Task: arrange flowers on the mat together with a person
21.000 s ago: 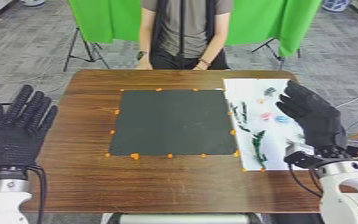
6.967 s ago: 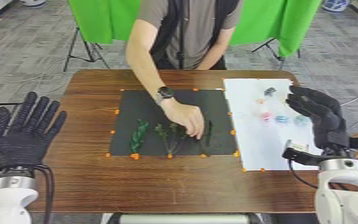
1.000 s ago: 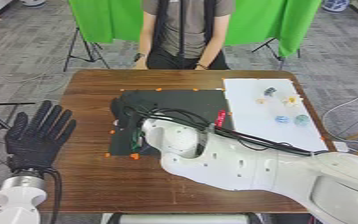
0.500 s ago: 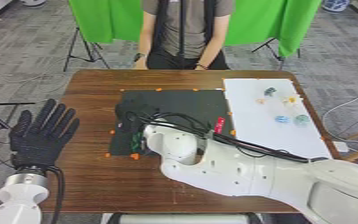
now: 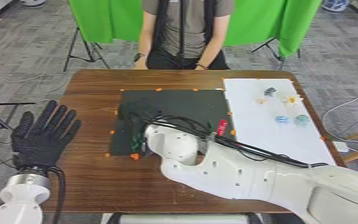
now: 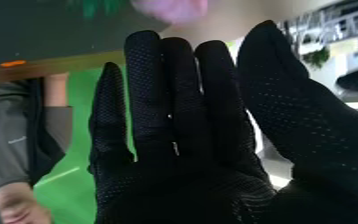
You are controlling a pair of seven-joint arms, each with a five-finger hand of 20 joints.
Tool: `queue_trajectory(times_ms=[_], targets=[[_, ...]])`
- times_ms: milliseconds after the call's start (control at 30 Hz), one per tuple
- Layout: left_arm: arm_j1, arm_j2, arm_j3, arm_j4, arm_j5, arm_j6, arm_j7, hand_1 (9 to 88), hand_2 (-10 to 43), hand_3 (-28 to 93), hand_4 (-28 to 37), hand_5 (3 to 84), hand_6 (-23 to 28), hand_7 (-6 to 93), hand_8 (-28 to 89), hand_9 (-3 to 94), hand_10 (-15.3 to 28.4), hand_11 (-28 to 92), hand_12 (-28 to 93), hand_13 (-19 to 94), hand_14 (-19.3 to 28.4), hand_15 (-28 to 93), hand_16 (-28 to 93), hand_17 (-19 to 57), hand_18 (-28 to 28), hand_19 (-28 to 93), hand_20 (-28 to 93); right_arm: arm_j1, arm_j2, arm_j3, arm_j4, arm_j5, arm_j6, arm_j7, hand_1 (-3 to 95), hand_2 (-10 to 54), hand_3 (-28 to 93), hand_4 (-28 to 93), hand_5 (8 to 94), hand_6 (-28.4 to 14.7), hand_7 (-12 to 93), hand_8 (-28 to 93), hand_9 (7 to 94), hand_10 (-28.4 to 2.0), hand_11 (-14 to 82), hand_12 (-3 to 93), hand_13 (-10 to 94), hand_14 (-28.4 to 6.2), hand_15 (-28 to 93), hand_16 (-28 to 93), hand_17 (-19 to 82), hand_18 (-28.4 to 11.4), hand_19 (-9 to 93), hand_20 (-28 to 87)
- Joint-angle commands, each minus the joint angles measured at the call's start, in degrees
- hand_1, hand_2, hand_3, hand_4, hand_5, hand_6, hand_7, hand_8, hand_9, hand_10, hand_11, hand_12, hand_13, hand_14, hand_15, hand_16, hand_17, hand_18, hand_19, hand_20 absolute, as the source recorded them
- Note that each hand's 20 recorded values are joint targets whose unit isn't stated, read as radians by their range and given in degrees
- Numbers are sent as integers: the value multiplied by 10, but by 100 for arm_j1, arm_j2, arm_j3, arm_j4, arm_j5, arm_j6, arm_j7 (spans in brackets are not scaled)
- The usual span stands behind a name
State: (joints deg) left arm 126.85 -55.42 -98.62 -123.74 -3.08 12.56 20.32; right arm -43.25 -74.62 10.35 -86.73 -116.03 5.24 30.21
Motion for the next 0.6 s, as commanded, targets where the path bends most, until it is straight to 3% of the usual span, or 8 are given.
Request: queue_trajectory(times_ms=[33, 100, 200, 367, 467, 600], targets=[[286, -156, -101, -68, 16, -36, 50, 239, 173, 733, -283, 456, 76, 130, -95, 391, 138, 163, 78, 274, 150, 294, -67, -71, 135, 329, 115, -312, 285, 838, -575, -4, 59, -315, 426, -95, 786, -283, 498, -17, 251, -154, 536, -142, 197, 191, 441, -121, 523, 206, 114, -187, 592, 101], [325, -175, -135, -97, 13, -80, 59, 238, 172, 734, -283, 456, 77, 129, -95, 390, 138, 163, 78, 274, 150, 294, -66, -71, 135, 329, 115, -569, 424, 1340, -864, 146, -93, -483, 408, -95, 786, -283, 498, -21, 242, -148, 530, -146, 192, 189, 438, -124, 509, 197, 118, -192, 590, 96], [358, -183, -191, -112, 23, -132, 85, 237, 169, 735, -283, 455, 77, 126, -96, 389, 137, 163, 78, 273, 150, 292, -66, -71, 135, 328, 115, -1194, 515, 2634, -1317, 955, -1186, -959, 375, -64, 777, -283, 496, -26, 225, -140, 509, -156, 175, 186, 428, -130, 473, 184, 125, -200, 579, 83], [398, -238, -237, -146, -14, -156, 91, 234, 165, 735, -283, 454, 77, 121, -94, 389, 137, 161, 78, 274, 149, 287, -66, -71, 135, 327, 115, -1953, 1007, 3886, -1951, 2640, -1089, -1098, 355, -36, 772, -282, 478, -36, 207, -129, 476, -168, 156, 182, 393, -145, 424, 173, 120, -203, 568, 74], [474, -265, -306, -175, -95, -215, 158, 234, 164, 735, -283, 454, 78, 119, -94, 389, 137, 161, 78, 273, 148, 286, -66, -71, 135, 326, 116, -2366, 1218, 4750, -2049, 4128, -1586, -1346, 350, -31, 774, -279, 476, -38, 196, -123, 467, -173, 144, 181, 380, -147, 386, 167, 114, -195, 556, 68], [459, -284, -362, -166, -19, -227, 135, 233, 163, 735, -283, 453, 77, 119, -93, 389, 136, 160, 78, 274, 148, 284, -65, -70, 135, 325, 116, -3039, 1750, 5421, -2350, 5168, -1106, -1746, 343, -19, 773, -272, 470, -41, 191, -119, 451, -175, 136, 181, 361, -153, 349, 161, 107, -189, 550, 66]])
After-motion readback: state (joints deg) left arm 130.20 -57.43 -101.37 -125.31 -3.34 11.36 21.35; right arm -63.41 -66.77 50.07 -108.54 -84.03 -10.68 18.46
